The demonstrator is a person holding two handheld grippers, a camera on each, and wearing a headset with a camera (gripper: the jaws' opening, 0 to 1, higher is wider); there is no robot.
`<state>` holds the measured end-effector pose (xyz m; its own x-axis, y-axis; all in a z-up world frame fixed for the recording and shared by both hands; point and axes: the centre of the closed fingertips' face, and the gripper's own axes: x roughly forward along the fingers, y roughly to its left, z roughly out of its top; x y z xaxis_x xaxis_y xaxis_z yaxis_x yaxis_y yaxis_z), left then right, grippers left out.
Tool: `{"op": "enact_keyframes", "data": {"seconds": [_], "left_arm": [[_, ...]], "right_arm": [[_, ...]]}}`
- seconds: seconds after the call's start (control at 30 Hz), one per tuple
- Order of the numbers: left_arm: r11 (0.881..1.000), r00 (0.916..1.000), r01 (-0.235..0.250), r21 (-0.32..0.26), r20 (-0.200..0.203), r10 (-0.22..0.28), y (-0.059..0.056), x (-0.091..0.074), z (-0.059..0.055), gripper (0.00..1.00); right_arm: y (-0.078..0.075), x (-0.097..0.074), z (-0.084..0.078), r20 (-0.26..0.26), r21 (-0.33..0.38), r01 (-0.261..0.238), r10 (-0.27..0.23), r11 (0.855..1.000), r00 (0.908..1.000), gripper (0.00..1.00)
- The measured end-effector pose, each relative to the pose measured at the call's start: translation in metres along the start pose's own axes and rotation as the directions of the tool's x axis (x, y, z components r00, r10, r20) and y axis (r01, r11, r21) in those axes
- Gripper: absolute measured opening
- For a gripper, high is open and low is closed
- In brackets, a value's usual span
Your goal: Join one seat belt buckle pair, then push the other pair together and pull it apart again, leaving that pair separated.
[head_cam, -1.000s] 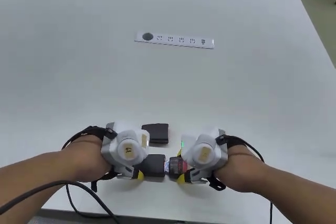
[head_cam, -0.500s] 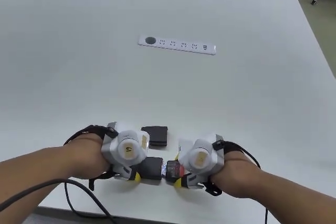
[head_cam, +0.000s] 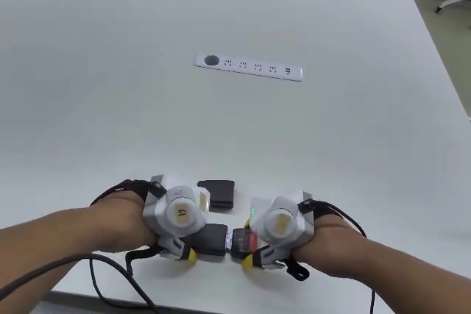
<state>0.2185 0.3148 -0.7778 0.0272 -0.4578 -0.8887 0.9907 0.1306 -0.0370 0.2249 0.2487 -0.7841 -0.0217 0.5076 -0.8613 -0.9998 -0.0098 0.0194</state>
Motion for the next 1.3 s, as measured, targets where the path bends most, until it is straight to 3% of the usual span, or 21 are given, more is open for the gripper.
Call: {"op": "enact_keyframes", "data": {"seconds": [0.2,0.37,0.43,0.67,0.8,0.87,0.9,0.97,1.2,1.3], "left_arm": [[0.999,0.9989,-0.030,-0.030,0.034,0.031,0.009,-0.016,0.011,0.44],[0.998,0.9978,-0.044,-0.044,0.048,0.046,0.017,-0.028,0.017,0.49],[0.998,0.9966,-0.052,-0.045,0.062,0.054,0.019,-0.038,0.024,0.50],[0.996,0.9940,-0.077,-0.039,0.074,0.080,0.043,-0.045,0.028,0.51],[0.996,0.9940,-0.084,-0.026,0.068,0.086,0.058,-0.043,0.028,0.50],[0.996,0.9959,-0.085,0.030,0.035,0.084,0.070,-0.041,0.022,0.48],[0.996,0.9961,-0.083,0.013,0.031,0.082,0.076,-0.038,0.020,0.47],[0.997,0.9968,-0.074,0.009,0.031,0.073,0.078,-0.038,0.025,0.48],[0.998,0.9975,-0.067,-0.004,0.021,0.067,0.096,-0.023,0.022,0.46],[0.998,0.9982,-0.059,-0.003,0.004,0.059,0.098,-0.017,0.022,0.43]], "right_arm": [[0.002,-0.012,0.003,0.008,-0.002,0.003,-0.003,1.000,1.0000,0.40],[-0.005,-0.031,0.006,0.029,0.024,0.026,-0.027,0.999,0.9992,0.43],[-0.011,-0.041,0.007,0.040,0.033,0.041,-0.042,0.999,0.9983,0.43],[-0.035,-0.058,-0.015,0.027,0.063,0.080,-0.081,0.995,0.9963,0.38],[-0.049,-0.066,-0.029,0.014,0.070,0.104,-0.106,0.992,0.9943,0.37],[-0.058,-0.068,-0.038,0.000,0.077,0.116,-0.117,0.990,0.9932,0.36],[-0.064,-0.068,-0.047,-0.010,0.085,0.123,-0.122,0.989,0.9924,0.36],[-0.071,-0.072,-0.055,-0.024,0.091,0.139,-0.137,0.986,0.9902,0.36],[-0.084,-0.075,-0.080,-0.075,0.071,0.162,-0.156,0.984,0.9849,0.33],[-0.087,-0.075,-0.081,-0.068,0.062,0.161,-0.157,0.985,0.9853,0.33]]}}
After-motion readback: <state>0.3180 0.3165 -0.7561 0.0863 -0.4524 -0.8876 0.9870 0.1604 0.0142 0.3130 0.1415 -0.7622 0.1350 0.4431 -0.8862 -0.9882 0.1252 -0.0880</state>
